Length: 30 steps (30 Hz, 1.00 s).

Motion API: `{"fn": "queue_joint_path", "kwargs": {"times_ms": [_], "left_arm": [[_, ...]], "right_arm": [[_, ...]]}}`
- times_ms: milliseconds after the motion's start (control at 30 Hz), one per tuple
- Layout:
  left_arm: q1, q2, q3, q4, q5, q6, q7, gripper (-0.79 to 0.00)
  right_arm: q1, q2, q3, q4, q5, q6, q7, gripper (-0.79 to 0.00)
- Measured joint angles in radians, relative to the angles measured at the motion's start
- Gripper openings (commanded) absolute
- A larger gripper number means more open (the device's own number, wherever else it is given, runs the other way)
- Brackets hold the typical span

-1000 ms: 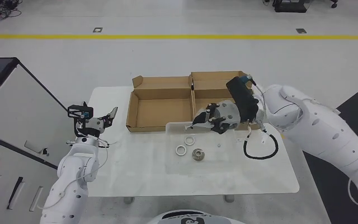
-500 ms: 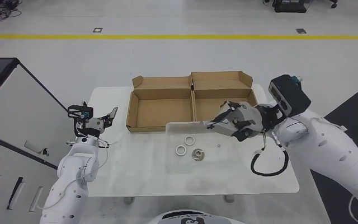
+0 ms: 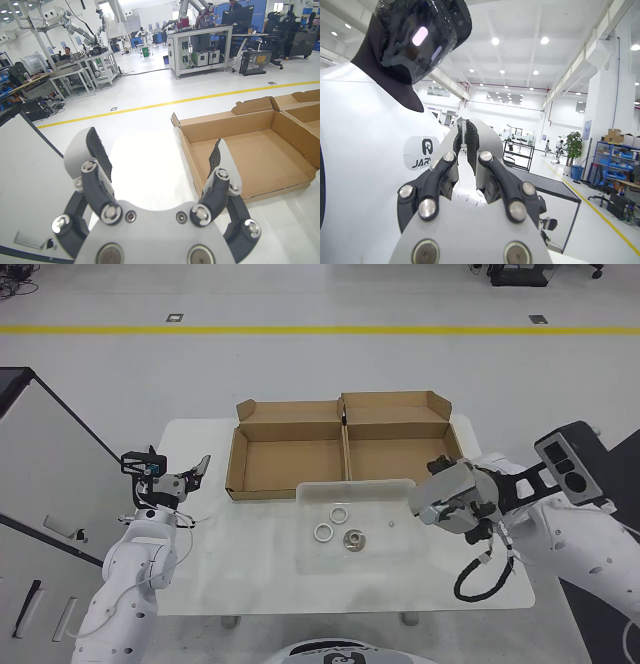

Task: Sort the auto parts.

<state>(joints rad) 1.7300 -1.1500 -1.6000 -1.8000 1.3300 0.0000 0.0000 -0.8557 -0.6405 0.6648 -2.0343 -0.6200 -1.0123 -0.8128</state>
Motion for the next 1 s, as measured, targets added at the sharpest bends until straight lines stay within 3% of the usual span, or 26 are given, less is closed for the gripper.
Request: {"fn": "queue_joint_path", "kwargs": {"times_ms": [467,833,1000], "left_arm": [[0.0,0.0,0.0,0.0,0.0,0.0,0.0,0.0],[0.0,0.0,0.0,0.0,0.0,0.0,0.0,0.0],[0.0,0.0,0.0,0.0,0.0,0.0,0.0,0.0]], "right_arm": [[-0.007,-0.003,0.004,-0.011,0.011,0.012,0.02,-0.785],[-0.07,-0.061,0.045,-0.061,0.154,0.0,0.006,-0.785],[-0.081,-0.075,0.078,-0.025,0.105,0.005,0.095,-0.785]]}}
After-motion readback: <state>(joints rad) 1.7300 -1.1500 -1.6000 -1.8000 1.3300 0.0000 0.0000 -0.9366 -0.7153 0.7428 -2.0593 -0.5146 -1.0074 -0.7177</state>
